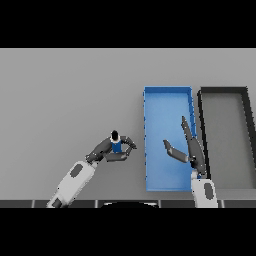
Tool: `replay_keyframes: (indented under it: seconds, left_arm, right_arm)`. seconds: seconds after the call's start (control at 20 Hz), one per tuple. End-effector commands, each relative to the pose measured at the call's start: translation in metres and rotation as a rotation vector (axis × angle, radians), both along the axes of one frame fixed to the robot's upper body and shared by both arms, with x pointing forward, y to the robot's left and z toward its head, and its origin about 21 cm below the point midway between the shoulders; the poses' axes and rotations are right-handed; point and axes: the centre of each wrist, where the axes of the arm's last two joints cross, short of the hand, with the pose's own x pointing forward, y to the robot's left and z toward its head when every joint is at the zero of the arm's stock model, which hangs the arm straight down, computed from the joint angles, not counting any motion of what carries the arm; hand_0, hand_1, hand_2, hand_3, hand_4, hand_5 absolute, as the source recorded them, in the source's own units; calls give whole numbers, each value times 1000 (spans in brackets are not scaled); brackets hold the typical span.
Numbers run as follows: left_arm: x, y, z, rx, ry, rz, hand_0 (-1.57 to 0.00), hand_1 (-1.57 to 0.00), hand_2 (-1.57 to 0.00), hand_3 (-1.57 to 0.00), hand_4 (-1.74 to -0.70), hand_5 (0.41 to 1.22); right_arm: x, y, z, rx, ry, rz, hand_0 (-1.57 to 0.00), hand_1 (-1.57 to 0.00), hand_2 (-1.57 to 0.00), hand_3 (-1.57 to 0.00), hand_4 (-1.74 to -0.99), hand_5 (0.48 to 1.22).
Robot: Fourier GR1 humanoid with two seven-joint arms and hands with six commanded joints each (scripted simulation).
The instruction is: Pick up the blue pipe and place it into the blue bin.
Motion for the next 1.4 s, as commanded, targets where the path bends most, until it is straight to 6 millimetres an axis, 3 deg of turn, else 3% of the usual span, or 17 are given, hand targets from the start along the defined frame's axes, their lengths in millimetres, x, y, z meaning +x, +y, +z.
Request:
replay_keyframes:
  seconds: [0.0, 0.15, 0.3, 0.4, 0.8, 0.9, 1.15, 1.35]
  left_arm:
    - [-2, -2, 1, 5, -8, -8, -717, -856, -901, -877, -1477, 929]
    - [-4, -5, -1, 1, -44, -55, -1134, -1205, -1228, -1174, -1600, 1072]
    - [-9, -4, -5, -29, -93, -35, -1347, -1384, -1395, -1317, -1665, 1144]
    - [-9, -12, 5, -50, -110, -29, -1428, -1451, -1459, -1382, -1692, 1172]
    - [-5, -36, 57, -160, -209, -63, -1547, -1551, -1552, -1476, -1733, 1213]
    - [-7, -33, 63, -138, -203, -70, -1556, -1558, -1559, -1486, -1736, 1216]
    - [-11, -39, 67, -98, -195, -95, -1566, -1567, -1567, -1496, -1739, 1219]
    - [-10, -38, 70, -87, -195, -99, -1569, -1569, -1569, -1494, -1740, 1219]
  right_arm:
    - [0, 1, 1, 9, -5, 3, 1, 1, 1, 1, -1198, 604]
    - [-1, -1, 2, 1, -1, -1, 1, 1, 1, 1, -1198, 604]
    - [-1, 0, -1, 4, 1, 13, 1, 1, 1, 1, -1190, 600]
    - [-2, -2, -2, -10, -3, 8, 1, 1, 1, 1, -1189, 601]
    - [-2, -7, -1, -23, -15, 1, 1, 1, 1, 1, -1157, 600]
    - [-3, -8, 0, -27, -20, -6, 1, 1, 1, 1, -1144, 601]
    - [-3, -10, -4, -31, -25, 6, 1, 1, 1, 1, -1127, 605]
    - [1, -14, 0, -21, 8, 27, 1, 1, 1, 1, -1178, 605]
